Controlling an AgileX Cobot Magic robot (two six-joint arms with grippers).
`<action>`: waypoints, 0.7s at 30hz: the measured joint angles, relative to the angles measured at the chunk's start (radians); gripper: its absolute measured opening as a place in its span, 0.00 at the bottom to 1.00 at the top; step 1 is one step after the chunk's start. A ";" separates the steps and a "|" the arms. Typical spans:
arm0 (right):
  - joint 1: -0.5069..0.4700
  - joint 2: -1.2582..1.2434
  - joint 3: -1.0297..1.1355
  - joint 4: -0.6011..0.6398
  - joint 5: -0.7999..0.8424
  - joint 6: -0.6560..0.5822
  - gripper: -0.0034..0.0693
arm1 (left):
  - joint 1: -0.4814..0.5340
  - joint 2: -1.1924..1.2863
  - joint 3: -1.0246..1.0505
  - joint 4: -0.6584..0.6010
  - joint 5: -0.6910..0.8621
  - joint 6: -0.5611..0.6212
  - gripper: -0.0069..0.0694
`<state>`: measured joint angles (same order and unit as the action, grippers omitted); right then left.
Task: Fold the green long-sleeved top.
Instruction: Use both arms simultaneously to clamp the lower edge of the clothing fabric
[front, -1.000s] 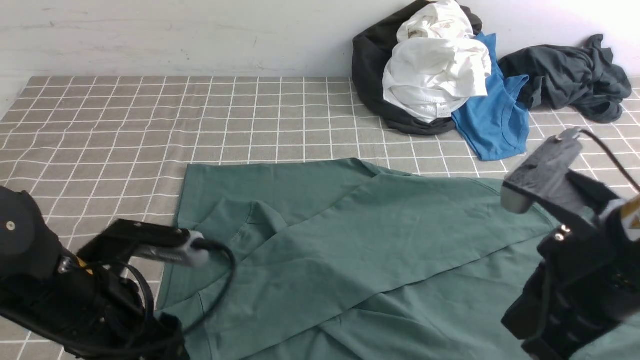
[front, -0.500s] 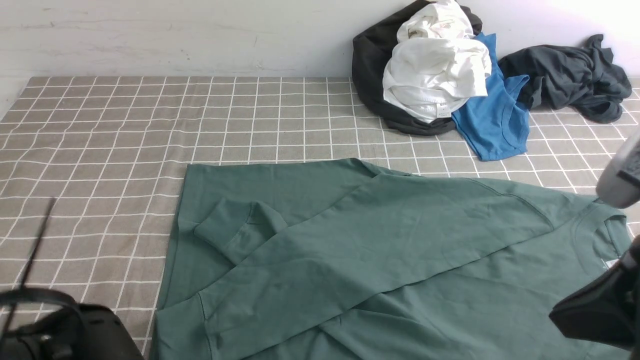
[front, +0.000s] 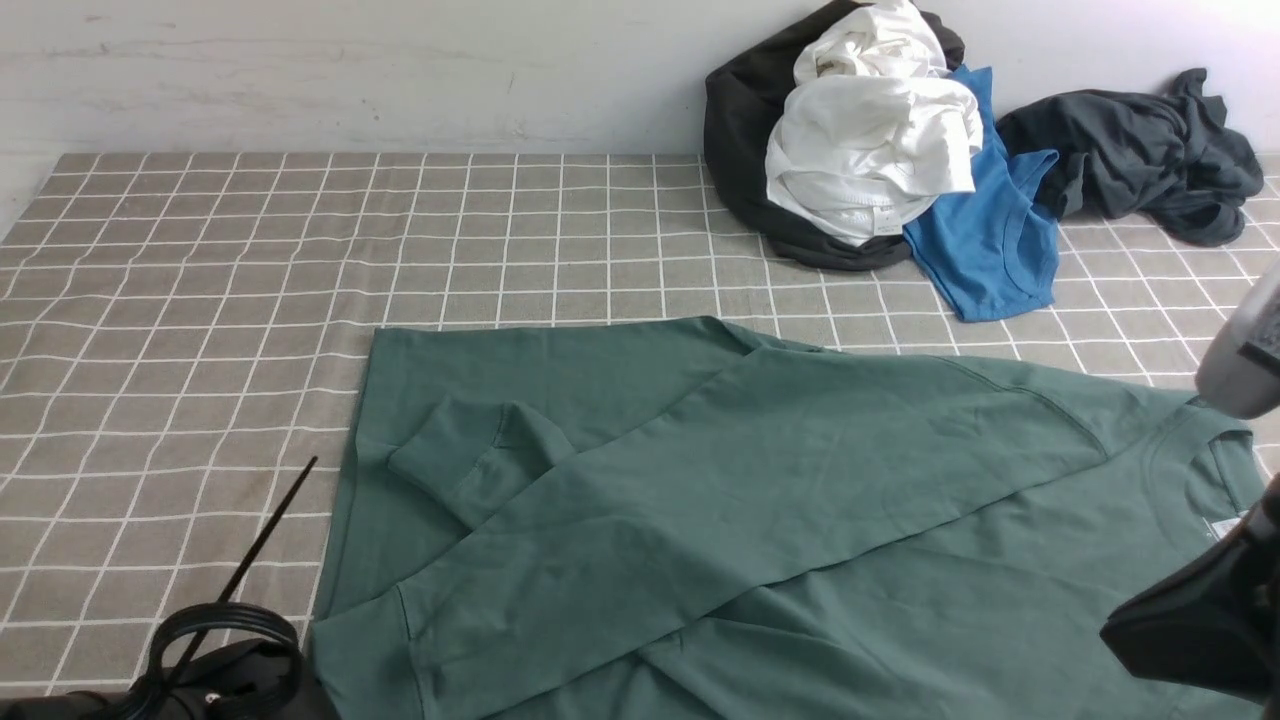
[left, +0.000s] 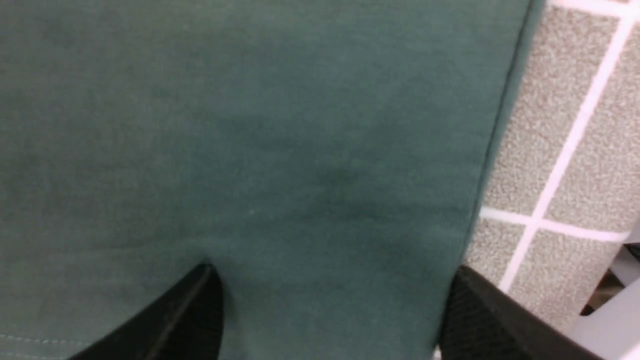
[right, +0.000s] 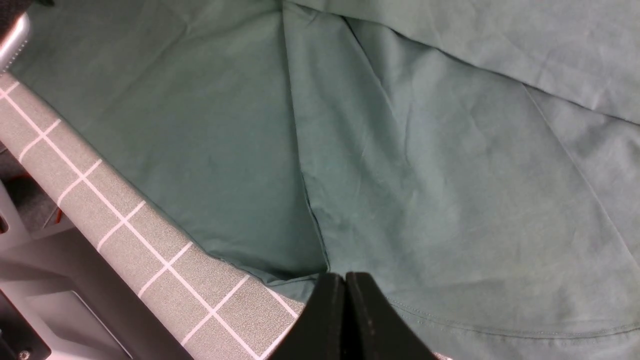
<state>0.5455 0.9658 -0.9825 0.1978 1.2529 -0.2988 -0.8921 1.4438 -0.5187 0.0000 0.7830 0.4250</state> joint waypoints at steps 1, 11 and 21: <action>0.000 0.000 0.000 0.000 0.000 0.000 0.03 | 0.000 0.000 0.000 0.000 0.000 -0.007 0.73; 0.000 0.000 0.000 0.000 0.000 0.000 0.03 | 0.000 0.000 -0.009 0.058 0.000 -0.105 0.42; 0.000 0.000 0.000 0.000 0.000 -0.001 0.03 | 0.000 0.000 -0.009 0.067 -0.003 -0.137 0.11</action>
<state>0.5455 0.9658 -0.9825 0.1978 1.2529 -0.2997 -0.8925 1.4438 -0.5278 0.0667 0.7803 0.2882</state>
